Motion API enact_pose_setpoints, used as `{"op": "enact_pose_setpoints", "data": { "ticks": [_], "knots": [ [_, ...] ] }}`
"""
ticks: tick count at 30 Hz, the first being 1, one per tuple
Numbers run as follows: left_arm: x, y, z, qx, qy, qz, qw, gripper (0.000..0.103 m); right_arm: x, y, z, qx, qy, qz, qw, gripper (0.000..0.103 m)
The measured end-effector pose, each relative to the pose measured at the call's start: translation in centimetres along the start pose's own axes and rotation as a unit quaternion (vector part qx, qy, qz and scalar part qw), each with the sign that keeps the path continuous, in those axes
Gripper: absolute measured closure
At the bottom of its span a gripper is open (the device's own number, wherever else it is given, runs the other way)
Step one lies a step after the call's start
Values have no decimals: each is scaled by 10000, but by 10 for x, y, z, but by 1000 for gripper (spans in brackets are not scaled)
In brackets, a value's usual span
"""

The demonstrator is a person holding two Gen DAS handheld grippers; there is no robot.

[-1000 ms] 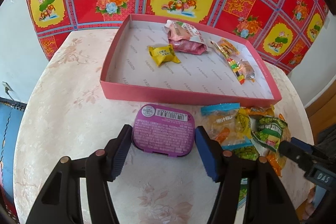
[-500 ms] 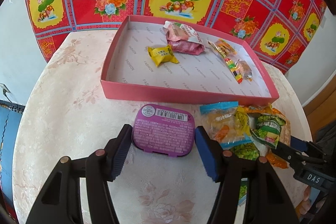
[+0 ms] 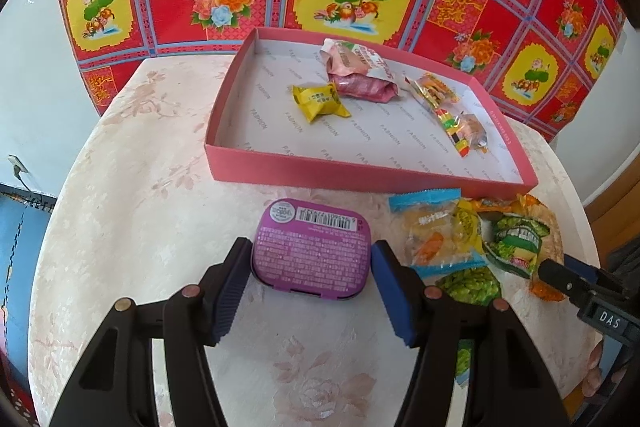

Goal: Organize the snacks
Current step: 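Grasp the long orange-ended cracker pack with the right gripper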

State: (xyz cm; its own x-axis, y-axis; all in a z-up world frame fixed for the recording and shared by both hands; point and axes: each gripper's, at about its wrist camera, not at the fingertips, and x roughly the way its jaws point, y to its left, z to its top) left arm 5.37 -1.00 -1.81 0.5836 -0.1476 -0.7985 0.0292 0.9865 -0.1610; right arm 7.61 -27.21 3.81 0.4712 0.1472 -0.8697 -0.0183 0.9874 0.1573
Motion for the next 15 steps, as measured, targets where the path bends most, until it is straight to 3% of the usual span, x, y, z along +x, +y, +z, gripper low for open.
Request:
{"op": "enact_pose_setpoints", "data": {
  "ticks": [13, 15],
  "knots": [
    [-9, 5, -2, -97, -92, 67, 9999, 39, 5, 8, 9, -160, -167, -225, 9995, 32],
    [-11, 6, -1, -105, -117, 92, 9998, 39, 8, 6, 8, -113, -145, -226, 9996, 38]
  ]
}}
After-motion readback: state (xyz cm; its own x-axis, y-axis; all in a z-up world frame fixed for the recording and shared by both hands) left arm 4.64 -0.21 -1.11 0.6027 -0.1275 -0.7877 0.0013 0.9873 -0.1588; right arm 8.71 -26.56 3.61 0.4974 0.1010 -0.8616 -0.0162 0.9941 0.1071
